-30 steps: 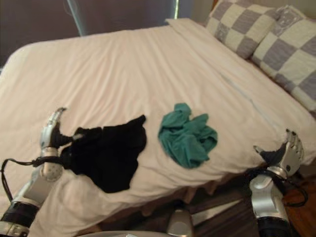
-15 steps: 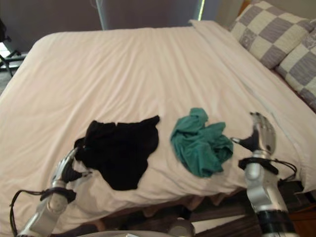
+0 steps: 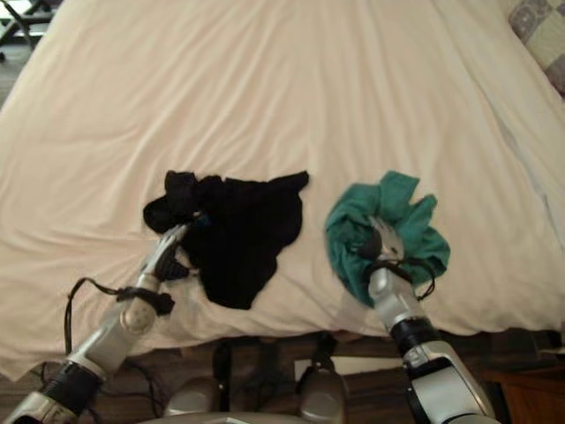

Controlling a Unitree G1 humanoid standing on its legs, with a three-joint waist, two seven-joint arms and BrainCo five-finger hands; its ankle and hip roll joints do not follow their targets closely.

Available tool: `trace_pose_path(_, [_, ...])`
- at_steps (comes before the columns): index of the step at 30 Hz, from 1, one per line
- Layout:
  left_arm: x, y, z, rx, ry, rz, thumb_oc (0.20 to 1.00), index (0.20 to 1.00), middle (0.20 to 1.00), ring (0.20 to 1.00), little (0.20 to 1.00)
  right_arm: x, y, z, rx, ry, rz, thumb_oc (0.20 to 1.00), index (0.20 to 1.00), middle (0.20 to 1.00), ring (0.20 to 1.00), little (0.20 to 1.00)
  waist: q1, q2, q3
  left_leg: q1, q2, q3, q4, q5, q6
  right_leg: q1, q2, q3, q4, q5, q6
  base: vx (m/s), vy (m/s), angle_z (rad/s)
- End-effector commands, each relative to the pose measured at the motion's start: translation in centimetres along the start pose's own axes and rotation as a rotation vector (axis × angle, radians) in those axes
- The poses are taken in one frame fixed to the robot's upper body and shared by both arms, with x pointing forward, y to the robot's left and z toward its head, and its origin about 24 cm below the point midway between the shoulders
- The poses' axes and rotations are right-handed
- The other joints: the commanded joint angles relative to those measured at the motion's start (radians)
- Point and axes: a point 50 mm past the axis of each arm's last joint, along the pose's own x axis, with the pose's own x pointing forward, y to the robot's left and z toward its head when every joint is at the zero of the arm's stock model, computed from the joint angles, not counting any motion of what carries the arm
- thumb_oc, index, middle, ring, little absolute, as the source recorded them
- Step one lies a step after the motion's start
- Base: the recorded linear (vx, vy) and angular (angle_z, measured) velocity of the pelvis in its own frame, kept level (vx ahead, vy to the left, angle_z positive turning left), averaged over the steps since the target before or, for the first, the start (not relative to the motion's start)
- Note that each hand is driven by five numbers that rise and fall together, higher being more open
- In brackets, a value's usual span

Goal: Tidy up the quilt and then pick up the clothes from the bed and put them into the laundry hamper.

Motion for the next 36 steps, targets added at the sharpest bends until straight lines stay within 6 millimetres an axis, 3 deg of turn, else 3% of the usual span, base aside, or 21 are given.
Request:
trace_pose_path(1, [1.1,2.3,5.9,0.040,-0.317,0.091,1.000,1.000,1.000,1.000,1.000,-1.5,2.4,-3.9,0.010,0.155,0.185,0.200,0.200,0.200,0.200,0.200,-0.009,0.034,-0.022,0.002,0.003,0.083,-0.015,-0.031,-0.017,-0.048,-0.065,0.032,0.188,-0.130,0.064,0.01,-0.035,0.03])
trace_pose_path(7, [-0.6,5.4,7.2,0.130,-0.432,0.115,1.000,1.000,1.000,1.000,1.000,-4.9,5.2,-9.2,-0.022,0.345,0.356,0.200,0.200,0.200,0.200,0.200,-0.019,0.067,-0.042,0.021,-0.011,0.084,-0.015,-0.046,-0.012,-0.055,-0.072,0.048,0.199,-0.126,0.070,0.02,0.005,-0.03])
trace_pose_path(8, [-0.7,5.5,7.1,0.130,-0.429,0.113,1.000,1.000,1.000,1.000,1.000,-4.9,5.3,-9.1,-0.022,0.344,0.358,0.200,0.200,0.200,0.200,0.200,-0.021,0.065,-0.044,0.020,-0.011,0.084,-0.015,-0.046,-0.012,-0.056,-0.072,0.049,0.199,-0.126,0.071,0.03,0.009,-0.04])
trace_pose_path(9, [-1.6,6.1,7.0,0.124,-0.433,0.112,1.000,1.000,1.000,1.000,1.000,-6.0,5.6,-10.7,-0.025,0.412,0.385,0.200,0.200,0.200,0.200,0.200,-0.017,0.077,-0.051,0.024,-0.016,0.079,-0.015,-0.047,-0.011,-0.053,-0.074,0.048,0.200,-0.126,0.072,0.02,0.004,-0.04])
trace_pose_path(13, [-2.7,6.3,5.8,0.110,-0.383,0.086,1.000,1.000,1.000,1.000,1.000,-7.1,6.1,-12.1,-0.003,0.485,0.412,0.200,0.200,0.200,0.200,0.200,-0.016,0.092,-0.061,0.028,-0.023,0.073,-0.015,-0.049,-0.008,-0.045,-0.076,0.048,0.203,-0.126,0.074,0.02,0.016,0.11])
trace_pose_path(17, [-2.4,5.0,4.2,0.122,-0.300,0.023,1.000,1.000,1.000,1.000,1.000,-7.2,6.3,-12.0,0.017,0.483,0.415,0.200,0.200,0.200,0.200,0.200,-0.022,0.090,-0.061,0.034,-0.022,0.072,-0.015,-0.053,-0.006,-0.043,-0.080,0.044,0.205,-0.121,0.075,0.02,0.004,0.05])
trace_pose_path(18, [-1.8,3.3,2.3,0.126,-0.203,-0.037,1.000,1.000,1.000,1.000,1.000,-6.8,6.2,-11.5,0.036,0.466,0.403,0.200,0.200,0.200,0.200,0.200,-0.031,0.085,-0.055,0.040,-0.018,0.075,-0.015,-0.059,-0.009,-0.042,-0.078,0.043,0.207,-0.123,0.076,0.00,0.000,0.00])
trace_pose_path(20, [-1.1,2.3,1.7,0.133,-0.166,-0.063,1.000,1.000,1.000,1.000,1.000,-6.5,6.0,-11.1,0.050,0.454,0.390,0.200,0.200,0.200,0.200,0.200,-0.035,0.081,-0.053,0.035,-0.020,0.077,-0.015,-0.054,-0.008,-0.047,-0.081,0.045,0.202,-0.115,0.076,-0.01,-0.010,0.04])
trace_pose_path(22, [0.7,0.0,0.4,0.172,-0.076,-0.114,1.000,1.000,1.000,1.000,1.000,-5.5,5.4,-9.7,0.074,0.400,0.350,0.200,0.200,0.200,0.200,0.200,-0.051,0.070,-0.035,0.028,-0.018,0.087,-0.015,-0.049,-0.010,-0.062,-0.080,0.056,0.201,-0.112,0.074,-0.04,-0.012,0.04])
trace_pose_path(26, [2.9,-1.8,0.4,0.244,-0.041,-0.153,1.000,1.000,1.000,1.000,1.000,-4.5,4.9,-7.9,0.084,0.322,0.319,0.200,0.200,0.200,0.200,0.200,-0.069,0.063,-0.013,0.020,-0.015,0.102,-0.015,-0.046,-0.012,-0.086,-0.079,0.075,0.205,-0.111,0.073,-0.06,0.001,-0.17])
trace_pose_path(27, [4.1,-2.7,1.2,0.259,-0.056,-0.173,1.000,1.000,1.000,1.000,1.000,-4.1,4.8,-6.9,0.098,0.278,0.303,0.200,0.200,0.200,0.200,0.200,-0.086,0.056,0.000,0.016,-0.013,0.111,-0.015,-0.046,-0.013,-0.100,-0.079,0.082,0.208,-0.111,0.072,-0.04,0.003,-0.13])
trace_pose_path(30, [5.3,-4.0,3.0,0.248,-0.103,-0.199,1.000,1.000,1.000,1.000,1.000,-4.3,5.2,-6.5,0.126,0.263,0.303,0.200,0.200,0.200,0.200,0.200,-0.102,0.051,0.007,0.013,-0.010,0.122,-0.015,-0.047,-0.013,-0.112,-0.080,0.090,0.212,-0.111,0.071,-0.03,0.003,-0.13])
trace_pose_path(31, [5.4,-4.1,3.1,0.248,-0.106,-0.199,0.912,0.912,0.912,0.912,0.912,-4.3,5.1,-6.5,0.127,0.265,0.301,0.200,0.200,0.200,0.200,0.200,-0.100,0.052,0.008,0.013,-0.011,0.122,-0.015,-0.047,-0.013,-0.113,-0.080,0.090,0.212,-0.111,0.071,-0.01,-0.004,-0.07])
trace_pose_path(32, [5.7,-4.4,3.9,0.243,-0.134,-0.204,0.467,0.467,0.467,0.467,0.467,-4.5,5.4,-6.5,0.141,0.263,0.306,0.200,0.200,0.200,0.200,0.200,-0.105,0.049,0.010,0.015,-0.009,0.125,-0.015,-0.048,-0.014,-0.114,-0.079,0.092,0.215,-0.113,0.071,-0.01,-0.005,-0.04])
trace_pose_path(33, [5.9,-4.7,4.3,0.238,-0.145,-0.212,0.304,0.304,0.304,0.304,0.304,-4.7,5.5,-6.5,0.145,0.258,0.315,0.200,0.200,0.200,0.200,0.200,-0.109,0.046,0.009,0.014,-0.009,0.127,-0.015,-0.049,-0.014,-0.116,-0.079,0.093,0.213,-0.112,0.072,0.00,0.000,0.00])
trace_pose_path(34, [6.1,-5.0,4.8,0.232,-0.157,-0.212,0.200,0.200,0.200,0.200,0.200,-4.9,5.8,-6.4,0.143,0.250,0.329,0.200,0.200,0.200,0.200,0.200,-0.113,0.042,0.009,0.013,-0.008,0.128,-0.015,-0.049,-0.014,-0.118,-0.079,0.092,0.213,-0.109,0.073,0.00,0.000,0.00])
trace_pose_path(36, [6.2,-5.2,5.2,0.214,-0.167,-0.219,0.200,0.200,0.200,0.200,0.200,-5.3,6.4,-6.5,0.143,0.247,0.367,0.200,0.200,0.200,0.200,0.200,-0.116,0.038,0.005,0.013,-0.007,0.131,-0.015,-0.051,-0.012,-0.121,-0.077,0.090,0.210,-0.105,0.074,-0.01,-0.015,-0.01])
